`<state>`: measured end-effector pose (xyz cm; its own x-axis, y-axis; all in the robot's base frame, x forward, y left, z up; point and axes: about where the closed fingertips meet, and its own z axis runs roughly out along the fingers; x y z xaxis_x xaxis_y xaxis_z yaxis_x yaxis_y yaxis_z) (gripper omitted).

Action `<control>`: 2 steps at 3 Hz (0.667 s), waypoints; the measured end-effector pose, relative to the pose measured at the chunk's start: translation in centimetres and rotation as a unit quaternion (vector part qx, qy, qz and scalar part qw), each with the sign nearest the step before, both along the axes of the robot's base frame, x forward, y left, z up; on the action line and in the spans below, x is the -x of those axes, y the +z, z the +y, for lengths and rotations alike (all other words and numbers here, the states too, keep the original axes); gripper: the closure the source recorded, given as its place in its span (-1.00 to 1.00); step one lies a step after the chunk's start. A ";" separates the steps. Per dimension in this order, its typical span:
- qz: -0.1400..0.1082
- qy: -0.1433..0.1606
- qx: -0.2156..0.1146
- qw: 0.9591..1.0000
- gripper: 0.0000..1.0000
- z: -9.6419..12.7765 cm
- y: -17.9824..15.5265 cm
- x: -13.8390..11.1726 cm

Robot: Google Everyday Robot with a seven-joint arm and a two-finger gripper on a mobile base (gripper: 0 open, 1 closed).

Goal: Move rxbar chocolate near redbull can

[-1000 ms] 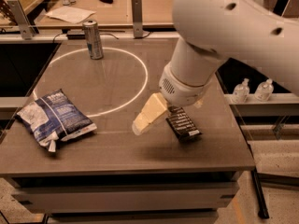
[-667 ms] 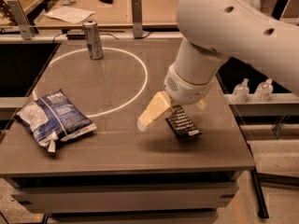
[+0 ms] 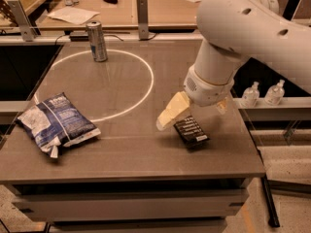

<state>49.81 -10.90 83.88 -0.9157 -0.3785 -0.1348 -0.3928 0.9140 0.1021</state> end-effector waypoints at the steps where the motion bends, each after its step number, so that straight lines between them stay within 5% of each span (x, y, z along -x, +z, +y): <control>1: 0.005 0.016 0.015 1.000 -1.00 0.8 -0.4 0.2; 2: 0.015 0.025 0.030 0.999 -1.00 1.4 -1.3 0.2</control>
Offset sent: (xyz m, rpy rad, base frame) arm -0.0002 0.0208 -0.0258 -0.0985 0.0631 0.0721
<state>49.63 -9.50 82.57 -0.8988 -0.4304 -0.0836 -0.4357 0.8981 0.0601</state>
